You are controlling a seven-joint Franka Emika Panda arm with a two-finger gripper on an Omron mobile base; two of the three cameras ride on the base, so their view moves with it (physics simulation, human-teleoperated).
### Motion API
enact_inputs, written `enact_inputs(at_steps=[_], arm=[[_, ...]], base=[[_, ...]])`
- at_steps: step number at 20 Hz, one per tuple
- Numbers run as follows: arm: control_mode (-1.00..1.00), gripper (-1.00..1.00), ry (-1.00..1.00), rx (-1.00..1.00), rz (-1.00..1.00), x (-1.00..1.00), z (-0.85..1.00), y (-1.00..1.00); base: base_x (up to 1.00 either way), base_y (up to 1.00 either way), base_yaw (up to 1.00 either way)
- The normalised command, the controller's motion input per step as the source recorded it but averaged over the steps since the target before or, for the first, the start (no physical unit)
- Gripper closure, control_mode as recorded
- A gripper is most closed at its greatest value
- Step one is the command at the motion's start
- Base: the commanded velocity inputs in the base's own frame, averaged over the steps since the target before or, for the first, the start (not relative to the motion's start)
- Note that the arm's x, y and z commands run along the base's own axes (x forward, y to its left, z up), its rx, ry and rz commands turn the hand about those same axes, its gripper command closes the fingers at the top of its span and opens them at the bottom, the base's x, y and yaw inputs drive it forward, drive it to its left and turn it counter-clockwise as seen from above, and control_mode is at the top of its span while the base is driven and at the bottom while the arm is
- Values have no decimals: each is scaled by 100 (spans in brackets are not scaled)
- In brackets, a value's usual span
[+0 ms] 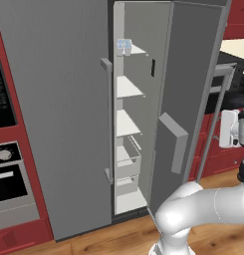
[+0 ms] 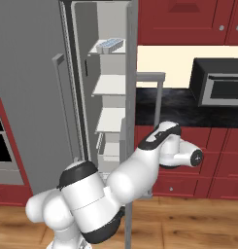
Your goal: The ice cube tray has been filled with water. Take the tray and place it in the freezer to make ice. Close the freezer door after placing the tray.
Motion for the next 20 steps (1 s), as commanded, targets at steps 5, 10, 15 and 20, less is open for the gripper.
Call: enact_inputs(at_steps=[5,10,15,20], arm=[[-100,-100,0,0,0,24,-11,4],[-100,-100,0,-1,7,0,-16,71],[-100,-100,0,-6,11,0,-19,100],[-100,-100,0,-8,7,2,-22,100]], base=[[0,0,0],[0,0,0],[0,0,0],[0,0,0]])
